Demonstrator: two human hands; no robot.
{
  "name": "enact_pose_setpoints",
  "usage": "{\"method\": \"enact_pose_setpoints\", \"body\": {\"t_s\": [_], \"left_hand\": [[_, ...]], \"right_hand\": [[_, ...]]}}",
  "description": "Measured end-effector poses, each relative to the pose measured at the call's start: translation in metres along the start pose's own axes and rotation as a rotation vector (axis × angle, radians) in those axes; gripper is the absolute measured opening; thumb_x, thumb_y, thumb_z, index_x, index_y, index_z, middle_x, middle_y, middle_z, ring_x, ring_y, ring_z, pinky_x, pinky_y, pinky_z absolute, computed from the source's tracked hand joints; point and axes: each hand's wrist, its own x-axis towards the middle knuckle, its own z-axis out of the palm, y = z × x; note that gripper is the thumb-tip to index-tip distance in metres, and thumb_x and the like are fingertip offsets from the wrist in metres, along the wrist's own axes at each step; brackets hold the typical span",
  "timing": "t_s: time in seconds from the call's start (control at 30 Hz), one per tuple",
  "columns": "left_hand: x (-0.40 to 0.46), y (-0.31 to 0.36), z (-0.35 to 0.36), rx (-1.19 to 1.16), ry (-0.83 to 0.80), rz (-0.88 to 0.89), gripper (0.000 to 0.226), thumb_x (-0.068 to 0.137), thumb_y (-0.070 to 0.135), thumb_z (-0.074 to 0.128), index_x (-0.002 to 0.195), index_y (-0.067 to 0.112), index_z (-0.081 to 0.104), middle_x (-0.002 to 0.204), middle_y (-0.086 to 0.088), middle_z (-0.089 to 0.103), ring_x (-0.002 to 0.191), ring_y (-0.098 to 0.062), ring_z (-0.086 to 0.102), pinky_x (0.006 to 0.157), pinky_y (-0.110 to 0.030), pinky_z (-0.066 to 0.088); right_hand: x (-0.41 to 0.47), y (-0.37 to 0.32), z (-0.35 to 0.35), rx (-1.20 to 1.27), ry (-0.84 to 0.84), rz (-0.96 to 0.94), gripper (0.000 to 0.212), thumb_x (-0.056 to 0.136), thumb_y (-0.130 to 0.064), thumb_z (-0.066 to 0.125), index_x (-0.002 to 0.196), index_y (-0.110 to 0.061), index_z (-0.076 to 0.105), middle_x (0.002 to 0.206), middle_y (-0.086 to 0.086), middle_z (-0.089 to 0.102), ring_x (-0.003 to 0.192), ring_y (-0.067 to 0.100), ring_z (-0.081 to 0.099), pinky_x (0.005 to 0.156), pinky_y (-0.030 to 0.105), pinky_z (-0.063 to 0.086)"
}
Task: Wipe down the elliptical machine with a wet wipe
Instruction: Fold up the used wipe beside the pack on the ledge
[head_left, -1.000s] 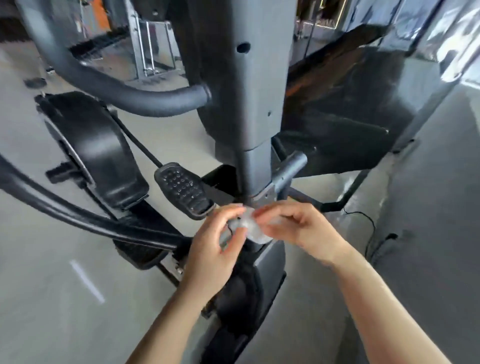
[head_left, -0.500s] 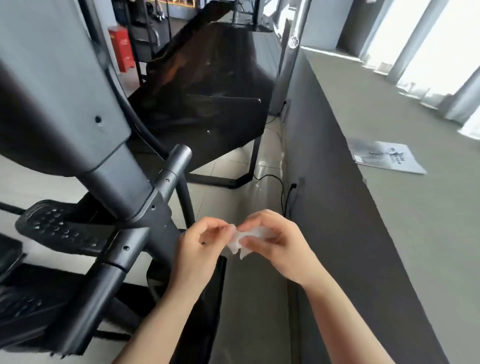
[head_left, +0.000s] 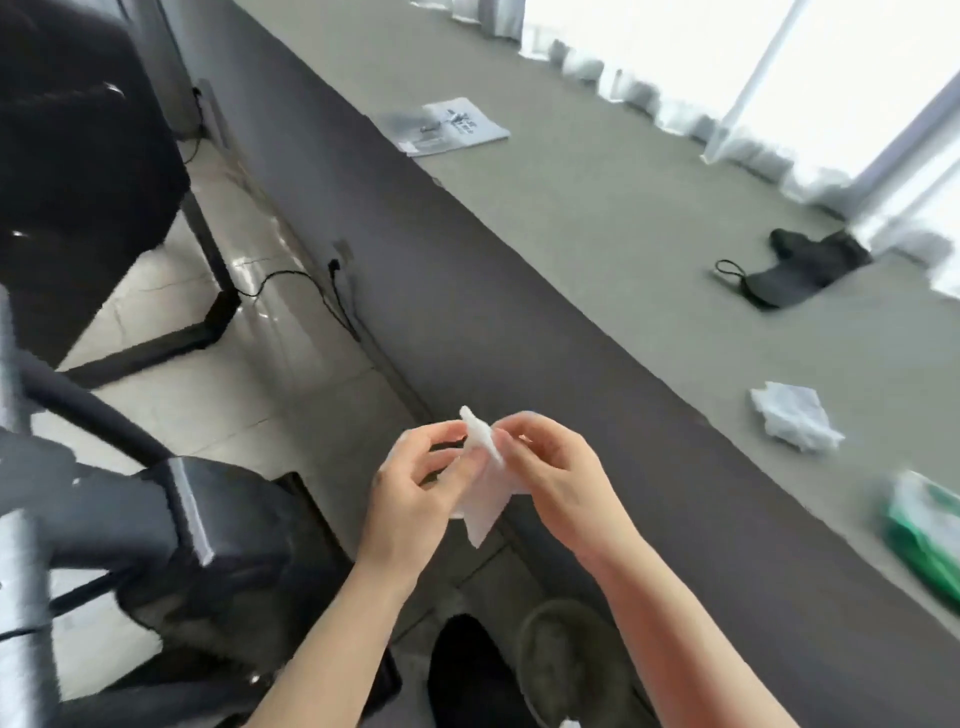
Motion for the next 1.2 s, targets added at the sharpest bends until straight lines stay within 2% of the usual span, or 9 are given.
{"method": "enact_pose_setpoints", "body": {"t_s": [0.17, 0.27, 0.47, 0.67, 0.8, 0.87, 1.0, 1.13, 1.2], "left_hand": [[-0.018, 0.0, 0.065, 0.061, -0.297, 0.06, 0.024, 0.079, 0.039, 0.069, 0.098, 0.026, 0.071, 0.094, 0.006, 0.071, 0.089, -0.008, 0.068, 0.074, -0.017, 0.053], [-0.026, 0.001, 0.098, 0.062, -0.416, 0.061, 0.011, 0.088, 0.02, 0.069, 0.097, 0.026, 0.071, 0.09, 0.009, 0.074, 0.087, -0.008, 0.07, 0.075, -0.018, 0.054], [-0.022, 0.003, 0.151, 0.202, -0.398, 0.17, 0.025, 0.087, 0.001, 0.065, 0.085, 0.025, 0.066, 0.081, 0.02, 0.069, 0.076, -0.001, 0.067, 0.069, -0.011, 0.051], [0.007, 0.021, 0.208, 0.276, -0.389, 0.205, 0.022, 0.09, 0.005, 0.064, 0.086, 0.027, 0.066, 0.077, 0.015, 0.068, 0.071, -0.005, 0.065, 0.066, -0.014, 0.051], [0.032, 0.042, 0.258, 0.212, -0.511, 0.143, 0.02, 0.092, 0.003, 0.063, 0.085, 0.022, 0.065, 0.084, 0.002, 0.068, 0.076, -0.016, 0.068, 0.07, -0.03, 0.059], [0.037, 0.054, 0.29, 0.082, -0.585, 0.027, 0.017, 0.093, 0.001, 0.061, 0.088, 0.017, 0.061, 0.086, -0.003, 0.064, 0.078, -0.018, 0.066, 0.069, -0.032, 0.06], [0.049, 0.054, 0.334, -0.049, -0.637, -0.069, 0.017, 0.093, 0.003, 0.061, 0.1, 0.018, 0.057, 0.097, -0.009, 0.065, 0.079, -0.016, 0.069, 0.071, -0.029, 0.06], [0.083, 0.02, 0.329, 0.048, -0.428, -0.088, 0.022, 0.094, 0.009, 0.061, 0.1, 0.029, 0.058, 0.098, -0.002, 0.065, 0.081, -0.014, 0.068, 0.076, -0.028, 0.057], [0.103, 0.005, 0.323, 0.183, -0.411, -0.012, 0.023, 0.092, 0.013, 0.063, 0.099, 0.035, 0.057, 0.092, 0.007, 0.067, 0.084, -0.013, 0.068, 0.081, -0.031, 0.054]], "right_hand": [[-0.052, 0.017, -0.061, -0.174, 0.258, 0.11, 0.016, 0.093, -0.025, 0.062, 0.082, -0.027, 0.073, 0.08, -0.011, 0.071, 0.078, 0.005, 0.066, 0.076, 0.029, 0.054], [-0.076, 0.026, -0.085, -0.199, 0.365, 0.162, 0.016, 0.093, -0.027, 0.062, 0.081, -0.027, 0.073, 0.075, -0.014, 0.07, 0.073, 0.001, 0.064, 0.068, 0.019, 0.05], [-0.089, 0.051, -0.136, -0.162, 0.524, 0.222, 0.021, 0.096, -0.026, 0.056, 0.079, -0.035, 0.064, 0.072, -0.015, 0.064, 0.065, 0.002, 0.053, 0.063, 0.019, 0.043], [-0.085, 0.057, -0.216, -0.225, 0.657, 0.15, 0.019, 0.094, -0.018, 0.06, 0.078, -0.026, 0.066, 0.061, -0.012, 0.06, 0.056, 0.002, 0.052, 0.055, 0.012, 0.039], [-0.071, 0.057, -0.268, -0.447, 0.713, 0.097, 0.012, 0.094, -0.019, 0.059, 0.087, -0.019, 0.069, 0.072, -0.004, 0.066, 0.07, 0.014, 0.058, 0.068, 0.029, 0.045], [-0.063, 0.056, -0.293, -0.619, 0.819, 0.016, 0.012, 0.095, -0.018, 0.057, 0.088, -0.015, 0.067, 0.073, 0.002, 0.067, 0.071, 0.027, 0.06, 0.064, 0.038, 0.045], [-0.039, 0.063, -0.328, -0.923, 1.114, -0.139, 0.012, 0.092, -0.014, 0.055, 0.085, -0.01, 0.064, 0.073, 0.006, 0.065, 0.063, 0.031, 0.058, 0.053, 0.028, 0.033], [0.002, 0.127, -0.316, -0.842, 0.991, -0.116, 0.007, 0.088, -0.006, 0.057, 0.083, -0.007, 0.062, 0.083, 0.006, 0.068, 0.072, 0.032, 0.062, 0.057, 0.034, 0.047], [0.015, 0.163, -0.306, -0.782, 0.881, 0.003, 0.008, 0.087, -0.008, 0.056, 0.08, -0.008, 0.06, 0.078, 0.005, 0.066, 0.07, 0.033, 0.061, 0.055, 0.032, 0.042]]}}
